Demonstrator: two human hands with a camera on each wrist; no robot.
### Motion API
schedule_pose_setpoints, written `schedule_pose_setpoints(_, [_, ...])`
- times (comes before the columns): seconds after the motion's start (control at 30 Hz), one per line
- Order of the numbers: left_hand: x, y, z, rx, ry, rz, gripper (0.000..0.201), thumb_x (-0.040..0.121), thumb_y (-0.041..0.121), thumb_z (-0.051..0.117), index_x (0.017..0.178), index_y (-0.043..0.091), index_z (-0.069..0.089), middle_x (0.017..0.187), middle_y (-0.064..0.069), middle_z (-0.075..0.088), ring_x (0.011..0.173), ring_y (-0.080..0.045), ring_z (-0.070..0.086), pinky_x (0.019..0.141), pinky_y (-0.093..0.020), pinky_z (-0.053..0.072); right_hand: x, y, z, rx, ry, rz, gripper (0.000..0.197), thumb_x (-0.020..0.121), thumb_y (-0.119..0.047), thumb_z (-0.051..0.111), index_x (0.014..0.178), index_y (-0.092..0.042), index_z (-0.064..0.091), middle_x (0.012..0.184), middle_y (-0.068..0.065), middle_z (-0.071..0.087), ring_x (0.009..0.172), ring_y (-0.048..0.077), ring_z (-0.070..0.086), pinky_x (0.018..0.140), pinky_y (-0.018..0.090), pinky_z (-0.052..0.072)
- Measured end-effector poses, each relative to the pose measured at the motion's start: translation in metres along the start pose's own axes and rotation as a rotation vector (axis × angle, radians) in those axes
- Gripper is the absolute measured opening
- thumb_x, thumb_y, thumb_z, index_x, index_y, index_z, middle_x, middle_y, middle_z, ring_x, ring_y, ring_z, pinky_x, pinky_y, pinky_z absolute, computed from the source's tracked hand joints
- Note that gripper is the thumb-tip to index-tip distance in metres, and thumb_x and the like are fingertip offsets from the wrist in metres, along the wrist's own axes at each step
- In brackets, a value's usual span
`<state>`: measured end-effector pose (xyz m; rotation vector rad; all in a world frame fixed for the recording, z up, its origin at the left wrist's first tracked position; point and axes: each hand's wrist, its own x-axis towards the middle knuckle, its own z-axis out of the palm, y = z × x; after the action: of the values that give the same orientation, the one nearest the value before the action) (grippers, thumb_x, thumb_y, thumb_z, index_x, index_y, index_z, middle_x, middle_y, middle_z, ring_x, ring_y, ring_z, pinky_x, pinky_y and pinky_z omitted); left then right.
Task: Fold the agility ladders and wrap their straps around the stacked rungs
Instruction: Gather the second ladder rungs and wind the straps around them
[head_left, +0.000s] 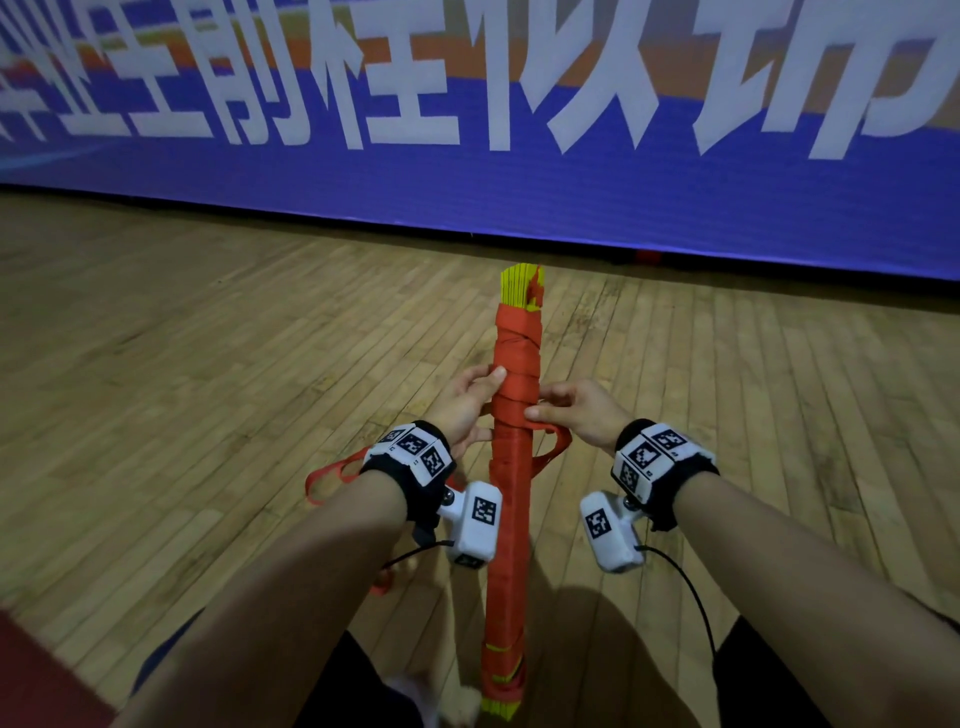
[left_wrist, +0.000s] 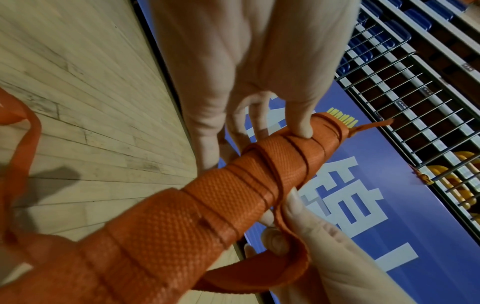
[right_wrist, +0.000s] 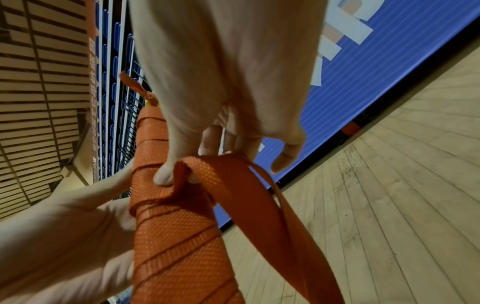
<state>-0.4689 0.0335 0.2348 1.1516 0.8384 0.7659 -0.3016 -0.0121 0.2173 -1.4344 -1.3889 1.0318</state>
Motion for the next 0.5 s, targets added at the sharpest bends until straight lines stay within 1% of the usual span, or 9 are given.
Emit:
schedule_pose_setpoints(0.1, [-0.0008, 0.0008, 0.0019, 0.075, 0.017, 0.006, 0.041, 0.087, 0.018, 0.067, 0.120, 0.010, 0.046, 0.111, -0.011, 0.064, 0.097, -0.019, 0.064, 0.070, -0.036, 0.057, 0.0000, -0.0007, 0.0025, -0.013, 0.013, -0.013, 0.021, 0.085, -0.007, 0.068, 0.105, -0.010, 0.068, 0.103, 0.022, 0.069, 0.088, 0.024, 0.065, 0.087, 0.034, 0.052])
schedule_pose_setpoints(0.17, [0.0001, 0.0007, 0.0013, 0.106, 0.020, 0.017, 0.044, 0.084, 0.013, 0.070, 0.120, 0.011, 0.044, 0.115, -0.013, 0.064, 0.095, -0.020, 0.065, 0.073, -0.036, 0.057, 0.0010, 0.0012, 0.0030, -0.007, 0.013, -0.015, 0.020, 0.084, -0.008, 0.069, 0.103, -0.014, 0.068, 0.103, 0.022, 0.070, 0.091, 0.027, 0.066, 0.091, 0.039, 0.050])
schedule_pose_setpoints(0.23, [0.0012, 0.0002, 0.0000, 0.122, 0.020, 0.033, 0.042, 0.084, 0.013, 0.071, 0.119, 0.012, 0.046, 0.113, -0.012, 0.065, 0.093, -0.019, 0.065, 0.073, -0.034, 0.056, 0.0023, 0.0027, 0.0026, -0.022, 0.019, -0.011, 0.020, 0.084, -0.008, 0.069, 0.103, -0.015, 0.068, 0.102, 0.023, 0.069, 0.092, 0.028, 0.065, 0.092, 0.042, 0.050])
schedule_pose_setpoints(0.27, [0.0013, 0.0000, -0.0005, 0.133, 0.023, 0.046, 0.040, 0.084, 0.014, 0.071, 0.117, 0.013, 0.048, 0.111, -0.010, 0.066, 0.092, -0.018, 0.066, 0.073, -0.033, 0.056, 0.0030, 0.0031, 0.0017, -0.025, 0.018, -0.008, 0.020, 0.084, -0.008, 0.069, 0.103, -0.015, 0.068, 0.103, 0.023, 0.069, 0.091, 0.028, 0.064, 0.092, 0.042, 0.049])
schedule_pose_setpoints(0.33, [0.0019, 0.0003, -0.0007, 0.143, 0.029, 0.063, 0.037, 0.085, 0.016, 0.070, 0.116, 0.015, 0.050, 0.107, -0.006, 0.067, 0.091, -0.016, 0.066, 0.076, -0.034, 0.055, 0.0034, 0.0019, -0.0006, -0.013, 0.001, 0.004, 0.022, 0.083, -0.006, 0.069, 0.103, -0.014, 0.066, 0.102, 0.017, 0.069, 0.093, 0.024, 0.063, 0.091, 0.038, 0.050])
schedule_pose_setpoints(0.4, [0.0022, 0.0012, -0.0007, 0.118, 0.024, 0.065, 0.036, 0.086, 0.015, 0.069, 0.117, 0.016, 0.051, 0.107, -0.005, 0.067, 0.094, -0.016, 0.066, 0.077, -0.034, 0.056, 0.0033, 0.0011, -0.0034, -0.026, -0.057, 0.016, 0.025, 0.083, -0.005, 0.069, 0.105, -0.013, 0.066, 0.099, 0.010, 0.069, 0.092, 0.019, 0.064, 0.089, 0.033, 0.051])
schedule_pose_setpoints(0.43, [0.0017, 0.0022, -0.0004, 0.104, 0.017, 0.062, 0.035, 0.087, 0.016, 0.068, 0.117, 0.016, 0.052, 0.108, -0.006, 0.067, 0.098, -0.017, 0.065, 0.078, -0.035, 0.056, 0.0031, 0.0005, -0.0044, -0.055, -0.091, 0.022, 0.026, 0.082, -0.006, 0.070, 0.108, -0.011, 0.066, 0.098, 0.008, 0.069, 0.087, 0.015, 0.065, 0.086, 0.029, 0.053])
schedule_pose_setpoints(0.5, [0.0014, 0.0039, -0.0003, 0.094, 0.004, 0.056, 0.033, 0.088, 0.017, 0.067, 0.119, 0.017, 0.055, 0.111, -0.006, 0.066, 0.102, -0.018, 0.065, 0.078, -0.033, 0.057, 0.0026, 0.0001, -0.0064, -0.098, -0.130, 0.041, 0.029, 0.082, -0.006, 0.070, 0.111, -0.005, 0.065, 0.092, 0.001, 0.069, 0.076, 0.003, 0.067, 0.076, 0.020, 0.054])
